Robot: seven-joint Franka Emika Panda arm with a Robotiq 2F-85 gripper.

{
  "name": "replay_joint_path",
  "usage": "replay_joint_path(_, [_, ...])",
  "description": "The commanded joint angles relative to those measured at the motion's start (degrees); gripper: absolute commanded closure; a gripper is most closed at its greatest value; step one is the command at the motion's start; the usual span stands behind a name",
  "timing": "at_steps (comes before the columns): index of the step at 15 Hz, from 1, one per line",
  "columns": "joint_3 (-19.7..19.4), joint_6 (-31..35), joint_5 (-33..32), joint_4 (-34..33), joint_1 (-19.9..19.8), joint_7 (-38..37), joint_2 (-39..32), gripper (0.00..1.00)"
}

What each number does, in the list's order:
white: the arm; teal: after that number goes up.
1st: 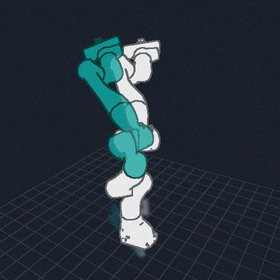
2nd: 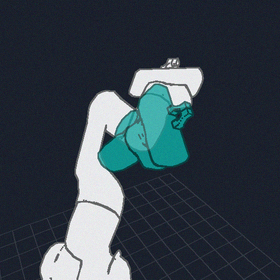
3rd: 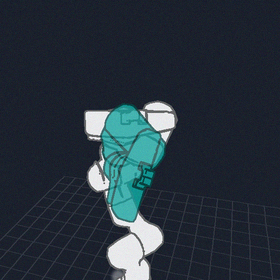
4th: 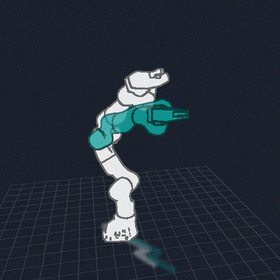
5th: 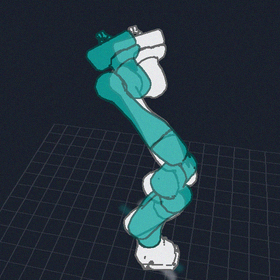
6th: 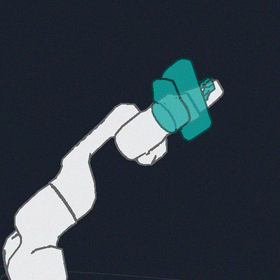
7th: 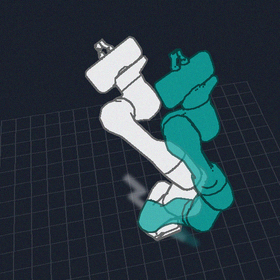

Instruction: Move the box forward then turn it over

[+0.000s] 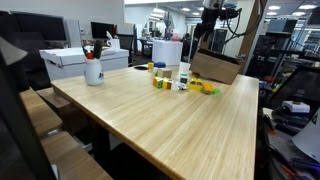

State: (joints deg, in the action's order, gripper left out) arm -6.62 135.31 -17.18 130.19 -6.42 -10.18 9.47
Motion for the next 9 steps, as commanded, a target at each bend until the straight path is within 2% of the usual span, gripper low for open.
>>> replay_joint_path(1, [0.04,3.58,3.58,0.05,0.13,4.49,-1.55,0.25])
replay_joint_path(2, [-0.13,4.07,4.97,-0.08,0.22,5.97,-2.11,0.28])
replay_joint_path(6, [-0.29,3.85,9.52,-0.83,0.52,10.60,-3.95,0.53])
replay_joint_path(9, [-0.02,3.22,10.34,-1.34,0.47,11.87,-5.29,0.70])
